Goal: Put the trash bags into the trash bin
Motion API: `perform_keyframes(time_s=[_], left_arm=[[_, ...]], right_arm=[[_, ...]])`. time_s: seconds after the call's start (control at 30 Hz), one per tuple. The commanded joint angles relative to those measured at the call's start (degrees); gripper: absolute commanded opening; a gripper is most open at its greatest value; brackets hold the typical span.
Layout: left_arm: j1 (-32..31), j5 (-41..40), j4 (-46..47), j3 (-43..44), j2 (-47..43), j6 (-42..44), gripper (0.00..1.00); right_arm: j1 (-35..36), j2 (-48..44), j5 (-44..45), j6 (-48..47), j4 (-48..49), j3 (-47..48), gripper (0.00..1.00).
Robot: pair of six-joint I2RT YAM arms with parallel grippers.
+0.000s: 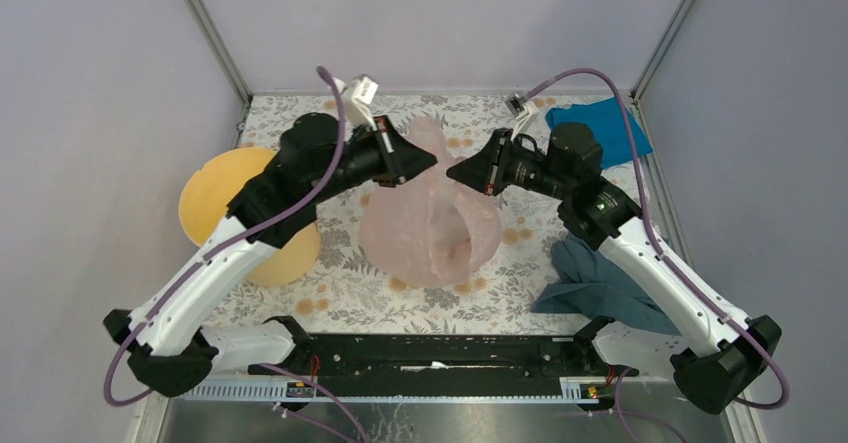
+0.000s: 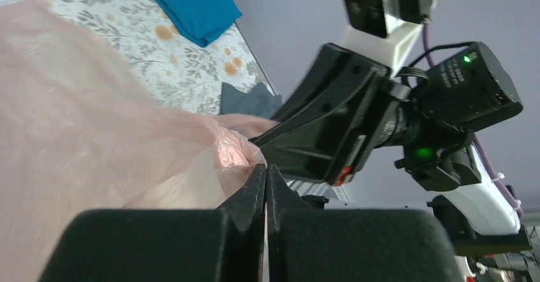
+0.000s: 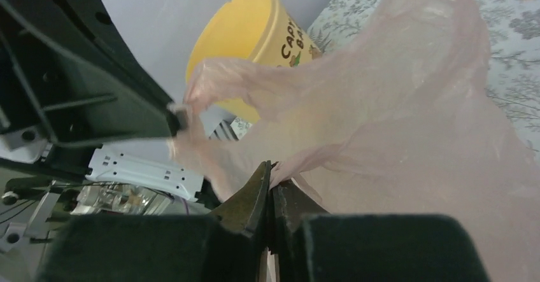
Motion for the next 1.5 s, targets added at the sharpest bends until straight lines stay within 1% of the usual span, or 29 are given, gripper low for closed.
perform_keyframes(time_s=[0.0,0.23,0.33,0.5,0.57,0.73,0.83,0.9,0.97,1.03,1.1,1.13,1.17,1.23,1.27,1.3,1.33,1.4,1.43,1.47], left_arm=[[-4.61,-6.28,4.01,5.69,3.34,-0.31,0.00],[-5.28,-8.00,5.31,5.71,5.98,-1.50,0.00],[-5.22,-8.34,5.33,6.36,6.73,-1.38,0.00],[-5.27,-8.77,5.05,7.62,7.75,-0.43,0.00],[-5.21,-8.80,4.44,8.24,8.24,-0.20,0.00],[-5.26,-8.29,4.52,8.77,9.55,-0.30,0.00],[-5.37,-6.73,4.84,9.48,10.46,-0.56,0.00],[-5.38,-5.99,4.86,10.07,10.87,-0.29,0.00],[-5.38,-5.69,4.70,10.48,10.78,0.20,0.00],[-5.37,-5.77,4.33,10.52,10.30,0.54,0.04],[-5.37,-6.00,3.93,10.15,9.62,0.83,0.11],[-5.38,-6.07,3.60,9.95,9.20,1.05,0.16],[-5.38,-6.24,3.01,9.92,8.98,1.42,0.28],[-5.37,-7.55,0.41,10.78,8.27,3.16,0.47],[-5.38,-8.61,-1.59,11.24,7.56,4.32,0.56],[-5.38,-11.37,-3.53,11.49,6.44,5.69,0.64],[-5.38,-14.04,-5.51,11.53,5.01,6.96,0.79],[-5.33,-21.07,-10.13,10.97,1.58,9.57,0.96],[-5.36,-25.49,-12.96,10.39,-0.06,10.58,0.98],[-5.36,-29.87,-15.99,9.85,-1.84,11.47,0.99]], right_arm=[[1.63,0.12,-0.84,1.96,8.39,2.26,0.11],[1.61,-1.81,-1.85,1.73,11.56,-2.27,0.27],[1.62,-2.28,-1.84,1.28,11.98,-3.56,0.36],[1.61,-2.20,-2.57,0.44,12.23,-4.83,0.47],[1.61,-2.58,-2.27,0.28,12.52,-5.51,0.55],[1.62,-2.87,-1.20,-0.03,12.99,-5.54,0.68],[1.68,-1.11,0.15,-0.29,13.42,-4.30,0.70],[1.76,0.44,1.75,0.59,14.70,-4.02,0.69],[1.78,2.11,1.99,1.69,16.79,-4.00,0.62],[1.96,3.26,2.95,2.36,19.34,-4.56,0.54],[2.05,4.14,4.36,3.32,22.12,-5.32,0.49],[2.07,4.61,4.79,3.73,24.08,-5.60,0.42],[2.08,5.05,5.04,4.13,25.47,-5.82,0.32],[2.05,5.43,6.59,4.74,26.47,-6.11,0.10],[2.10,5.13,8.16,4.68,26.09,-6.31,0.00],[2.07,4.57,10.10,4.67,25.63,-6.80,0.00],[2.08,3.66,12.45,4.63,24.91,-7.61,0.00],[2.05,1.59,18.14,4.27,21.97,-8.76,0.00],[2.06,0.39,21.40,4.12,19.99,-9.24,0.00],[2.05,-0.78,24.13,3.83,18.56,-9.81,0.00]])
